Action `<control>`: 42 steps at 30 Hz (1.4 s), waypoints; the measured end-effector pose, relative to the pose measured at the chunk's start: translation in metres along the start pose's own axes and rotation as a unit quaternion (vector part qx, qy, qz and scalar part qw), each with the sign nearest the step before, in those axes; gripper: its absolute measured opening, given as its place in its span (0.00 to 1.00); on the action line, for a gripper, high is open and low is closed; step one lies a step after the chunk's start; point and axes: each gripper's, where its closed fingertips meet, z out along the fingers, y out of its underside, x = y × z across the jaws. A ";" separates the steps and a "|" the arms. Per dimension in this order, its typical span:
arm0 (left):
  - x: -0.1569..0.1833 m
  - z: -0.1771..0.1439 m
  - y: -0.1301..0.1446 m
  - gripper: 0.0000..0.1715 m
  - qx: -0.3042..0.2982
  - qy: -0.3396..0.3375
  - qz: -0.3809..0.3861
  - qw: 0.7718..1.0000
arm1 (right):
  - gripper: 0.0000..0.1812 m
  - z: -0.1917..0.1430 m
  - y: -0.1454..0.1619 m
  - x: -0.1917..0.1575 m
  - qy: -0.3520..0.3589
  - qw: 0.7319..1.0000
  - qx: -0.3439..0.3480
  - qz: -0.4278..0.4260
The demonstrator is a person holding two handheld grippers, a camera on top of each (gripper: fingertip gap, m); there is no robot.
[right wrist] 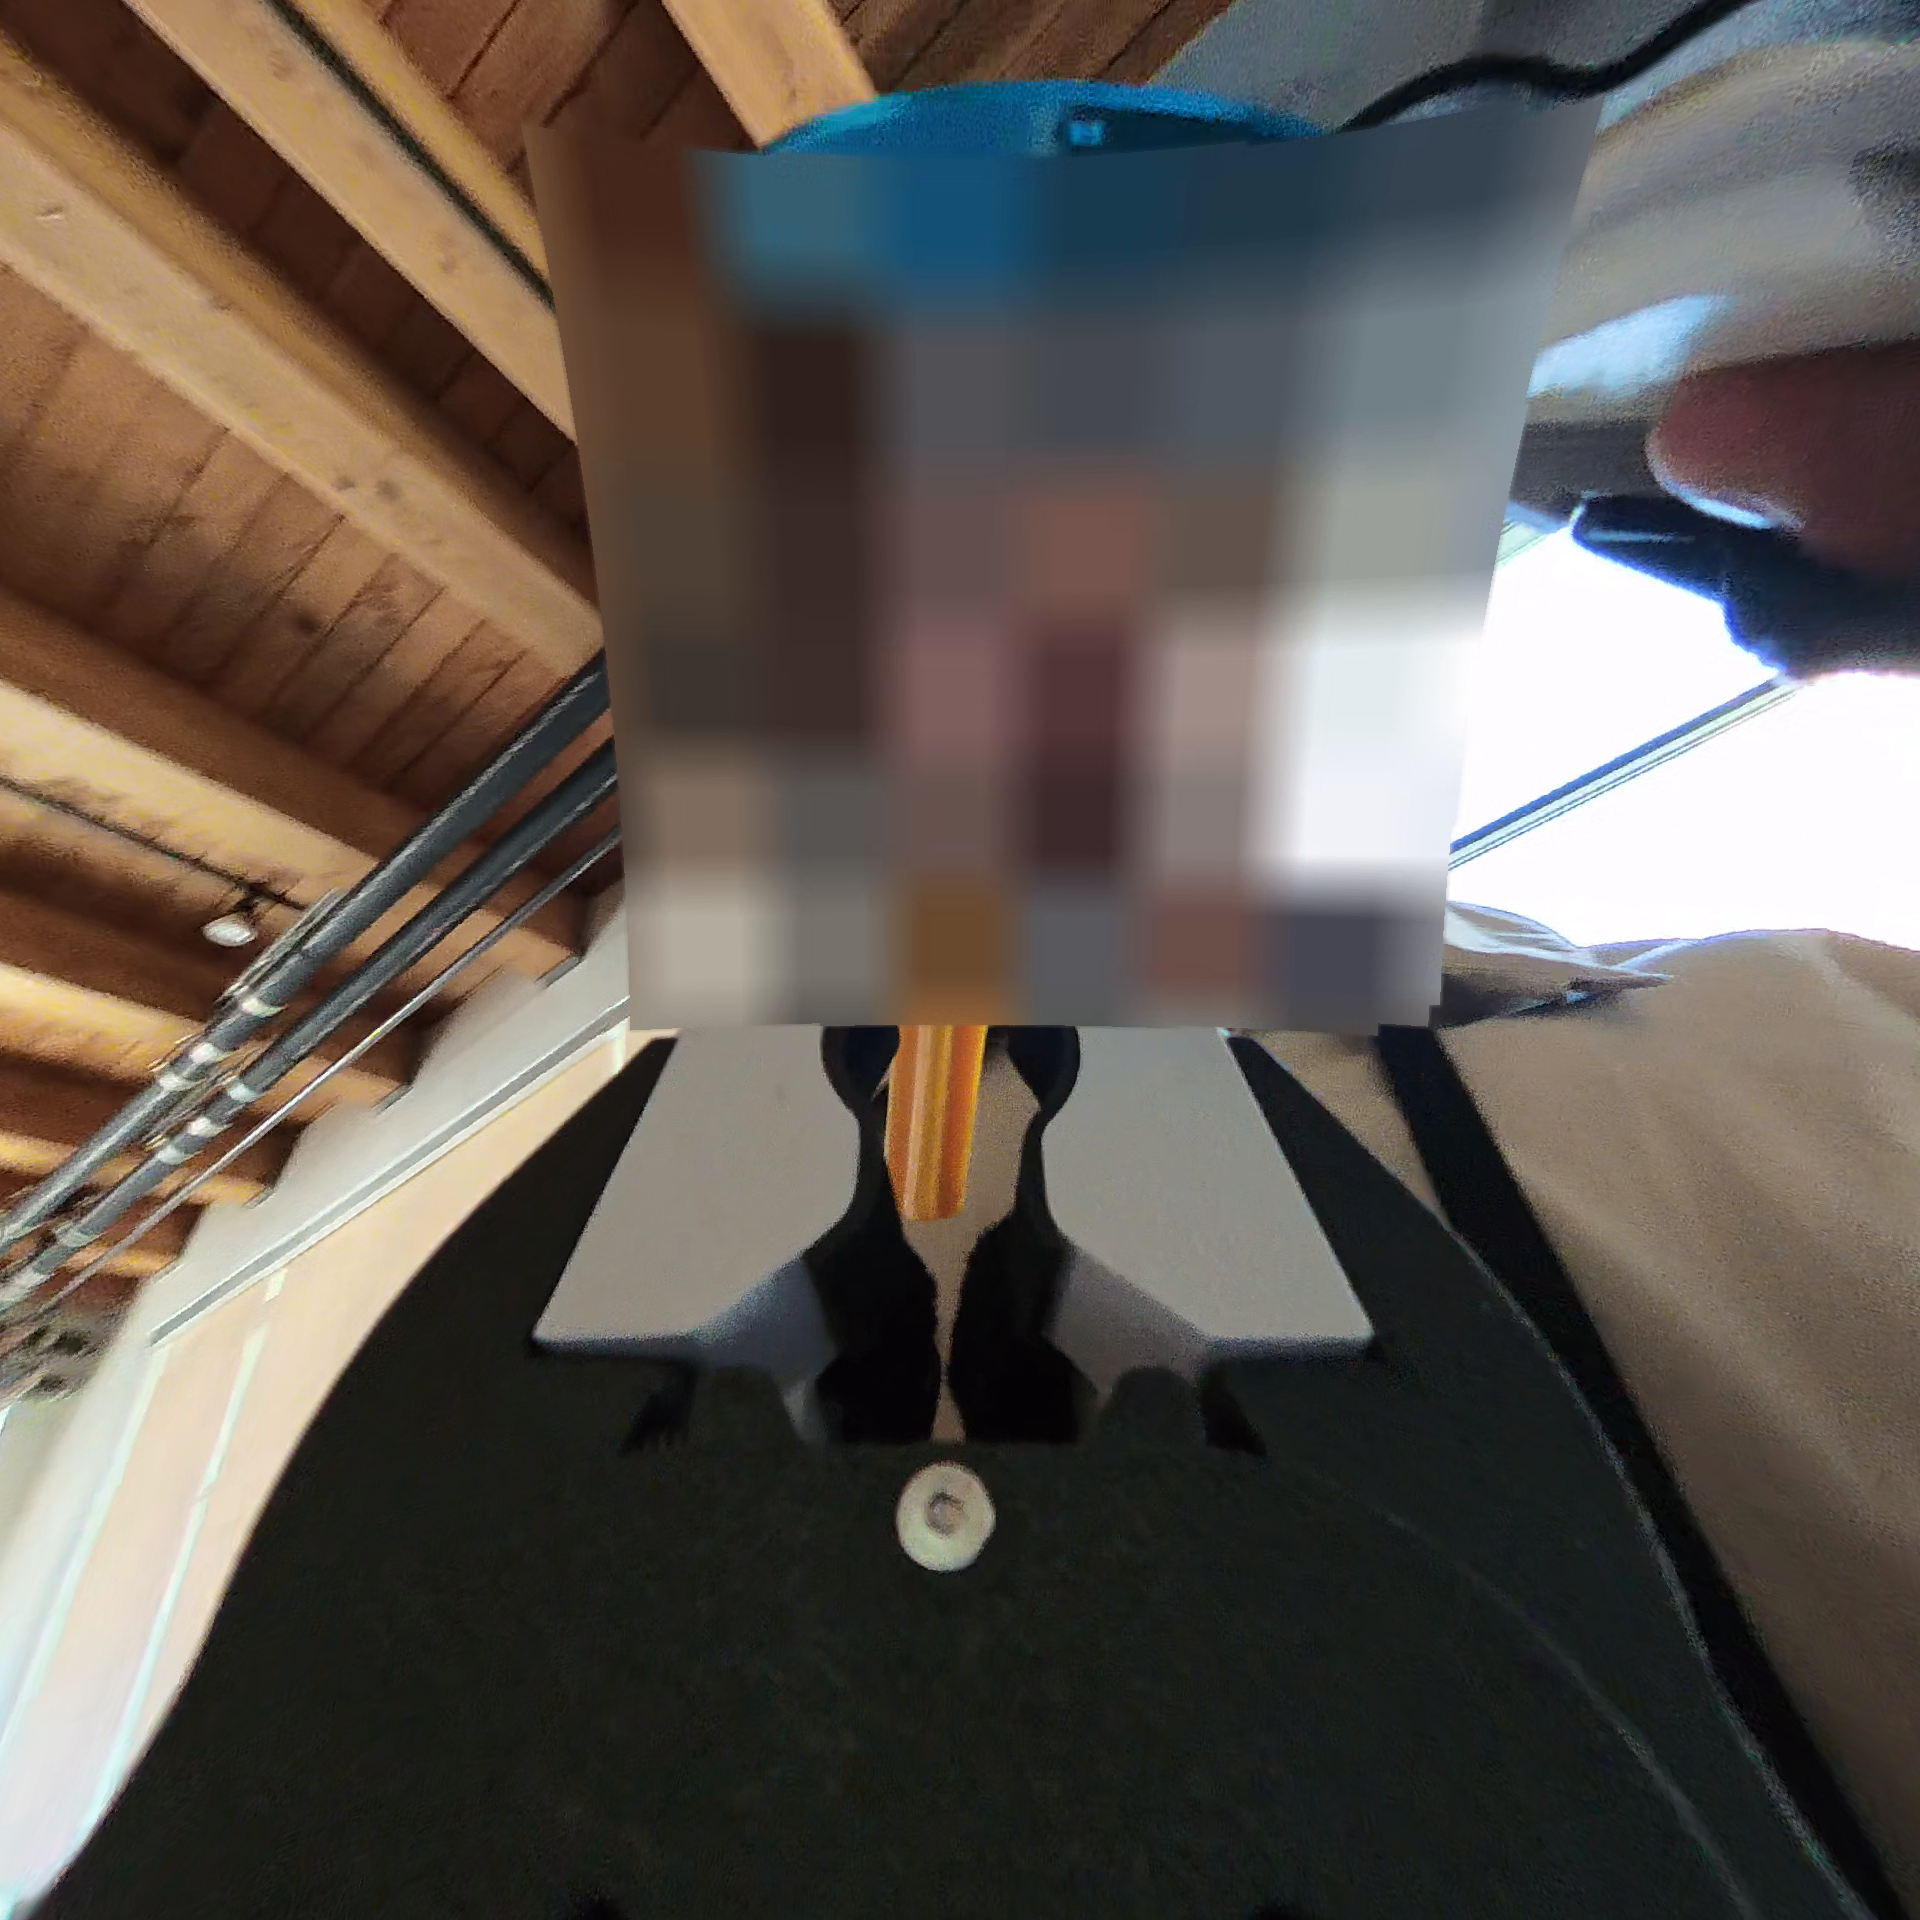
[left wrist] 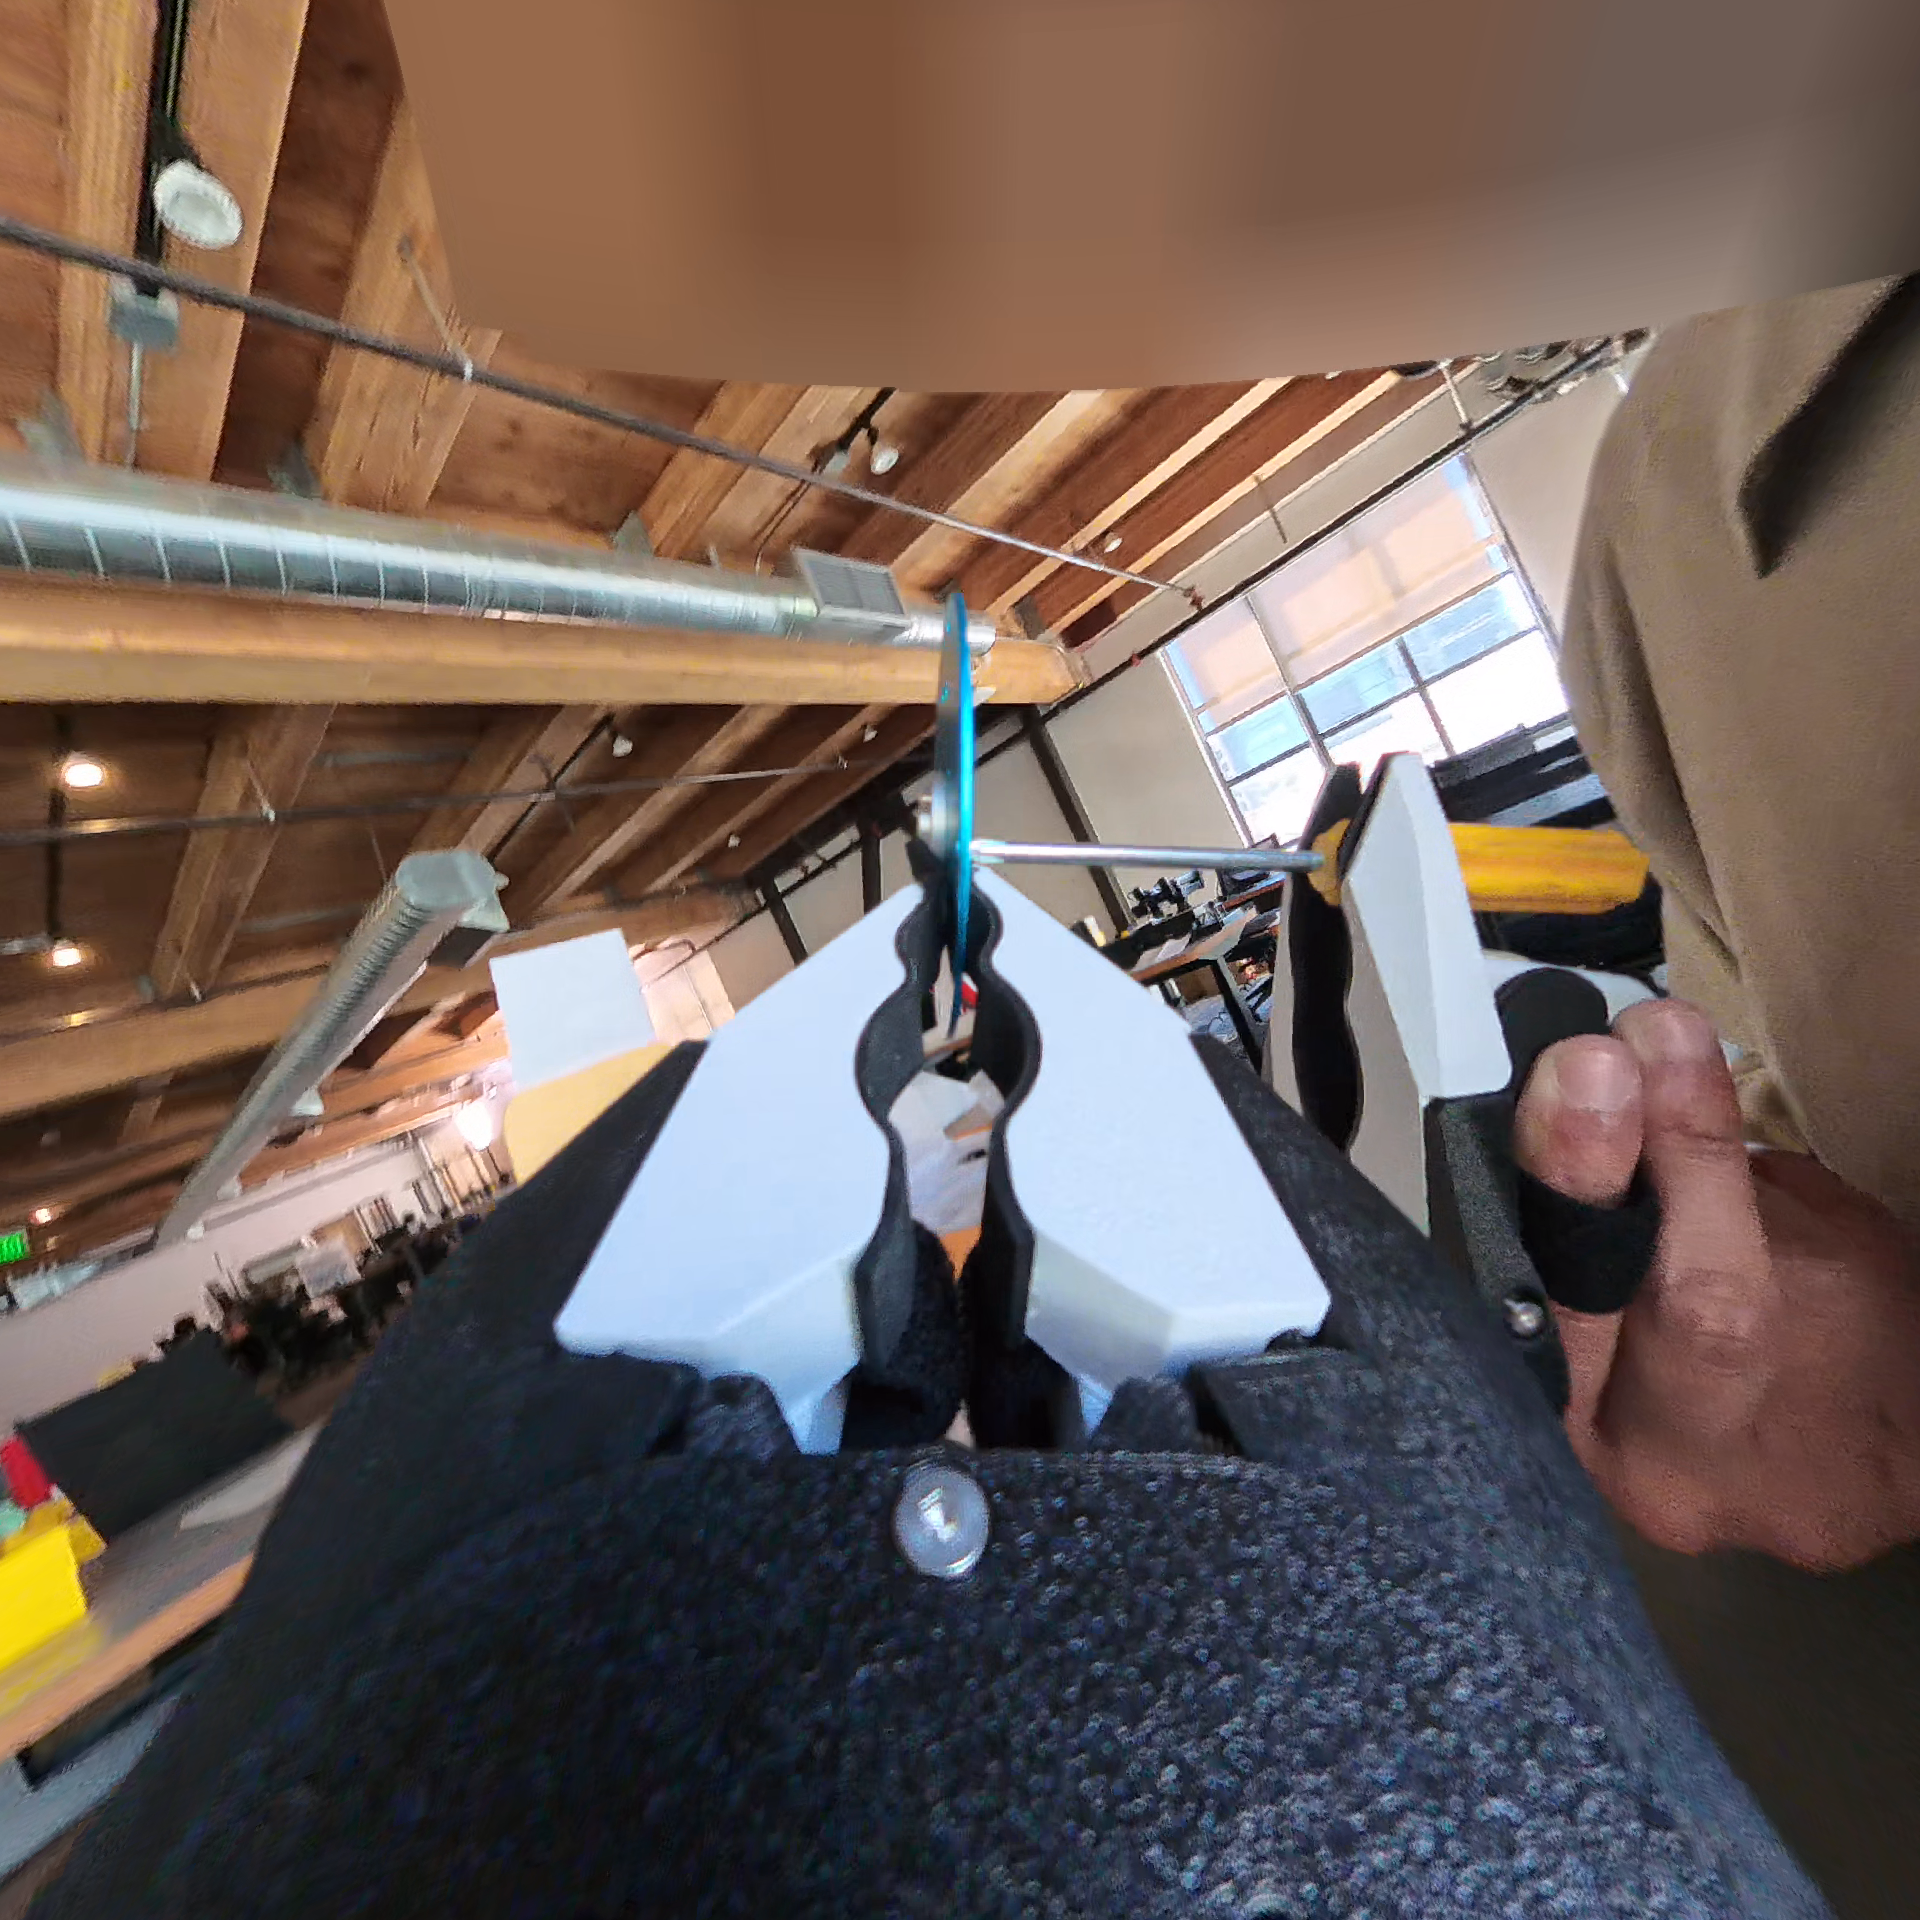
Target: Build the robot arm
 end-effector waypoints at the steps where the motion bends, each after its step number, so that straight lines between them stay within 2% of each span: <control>1: 0.004 0.000 -0.005 0.01 0.004 0.004 0.015 1.000 | 0.07 0.001 0.005 0.001 -0.011 1.000 -0.011 0.003; 3: 0.009 0.001 -0.013 0.01 0.003 0.007 0.043 0.999 | 0.08 0.003 0.010 0.004 -0.008 1.000 -0.025 0.000; 5: 0.013 -0.001 -0.021 0.01 0.001 0.012 0.065 0.998 | 0.08 0.003 0.013 0.009 0.029 0.999 -0.035 -0.011; 7: 0.016 -0.004 -0.024 0.01 -0.009 0.014 0.088 0.996 | 0.08 -0.004 0.014 0.024 0.122 0.990 -0.047 -0.047; 10: 0.013 -0.007 -0.017 0.01 -0.043 0.004 0.120 0.992 | 0.08 -0.017 0.004 0.023 0.209 0.973 -0.029 -0.091; 12: 0.009 -0.011 -0.008 0.01 -0.072 -0.002 0.124 0.990 | 0.09 -0.031 -0.003 0.027 0.302 0.942 -0.023 -0.142; 14: 0.002 -0.014 0.008 0.01 -0.114 -0.017 0.131 0.985 | 0.09 -0.049 -0.015 0.028 0.400 0.898 -0.009 -0.184; 18: -0.009 -0.023 0.054 0.01 -0.198 -0.035 0.100 0.974 | 0.10 -0.097 -0.035 0.027 0.601 0.758 -0.019 -0.255; 22: -0.013 -0.027 0.095 0.01 -0.255 -0.050 0.078 0.962 | 0.09 -0.141 -0.044 0.027 0.733 0.623 -0.057 -0.268; 24: -0.014 -0.028 0.113 0.01 -0.282 -0.057 0.077 0.954 | 0.09 -0.164 -0.050 0.025 0.780 0.564 -0.061 -0.264; 25: -0.015 -0.030 0.121 0.01 -0.295 -0.058 0.077 0.951 | 0.09 -0.174 -0.053 0.022 0.797 0.540 -0.057 -0.265; 26: -0.014 -0.031 0.128 0.01 -0.306 -0.055 0.075 0.947 | 0.09 -0.182 -0.053 0.022 0.806 0.526 -0.061 -0.263; 28: -0.014 -0.035 0.141 0.01 -0.326 -0.050 0.069 0.942 | 0.09 -0.193 -0.053 0.020 0.817 0.515 -0.067 -0.250; 29: -0.013 -0.037 0.146 0.01 -0.332 -0.043 0.064 0.940 | 0.09 -0.197 -0.050 0.020 0.817 0.521 -0.075 -0.237; 30: -0.013 -0.037 0.147 0.01 -0.329 -0.039 0.058 0.942 | 0.09 -0.195 -0.048 0.022 0.803 0.547 -0.077 -0.225; 32: -0.012 -0.037 0.141 0.01 -0.305 -0.025 0.029 0.952 | 0.09 -0.183 -0.044 0.027 0.751 0.628 -0.067 -0.194; 34: -0.016 -0.036 0.128 0.01 -0.271 -0.023 -0.007 0.962 | 0.09 -0.157 -0.042 0.027 0.669 0.724 -0.041 -0.162; 35: -0.018 -0.036 0.122 0.01 -0.257 -0.021 -0.020 0.966 | 0.09 -0.149 -0.042 0.026 0.640 0.754 -0.032 -0.147; 38: -0.023 -0.033 0.101 0.01 -0.202 -0.028 -0.061 0.977 | 0.07 -0.126 -0.045 0.018 0.545 0.832 -0.003 -0.107; 40: -0.026 -0.030 0.093 0.01 -0.173 -0.034 -0.082 0.981 | 0.01 -0.109 -0.051 0.008 0.461 0.882 0.023 -0.092; 42: -0.027 -0.028 0.093 0.01 -0.168 -0.040 -0.084 0.981 | 0.01 -0.104 -0.051 0.010 0.433 0.898 0.026 -0.076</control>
